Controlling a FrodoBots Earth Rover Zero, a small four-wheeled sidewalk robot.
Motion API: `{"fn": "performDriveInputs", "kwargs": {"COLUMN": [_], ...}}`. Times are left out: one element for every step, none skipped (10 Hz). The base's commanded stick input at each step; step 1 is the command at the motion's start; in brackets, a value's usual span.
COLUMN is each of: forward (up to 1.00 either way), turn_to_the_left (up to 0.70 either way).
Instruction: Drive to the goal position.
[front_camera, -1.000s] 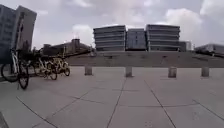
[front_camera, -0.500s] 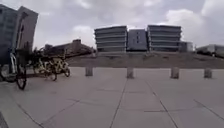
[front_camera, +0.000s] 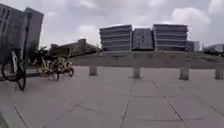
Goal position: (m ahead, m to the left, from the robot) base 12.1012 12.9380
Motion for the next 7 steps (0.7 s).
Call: {"fn": "performDriveInputs", "kwargs": {"forward": [0.45,0.45,0.45,0.45,0.45,0.45,0.45], "turn_to_the_left": [0.0,-0.07,-0.27,-0.12,0.0,0.0,0.0]}}
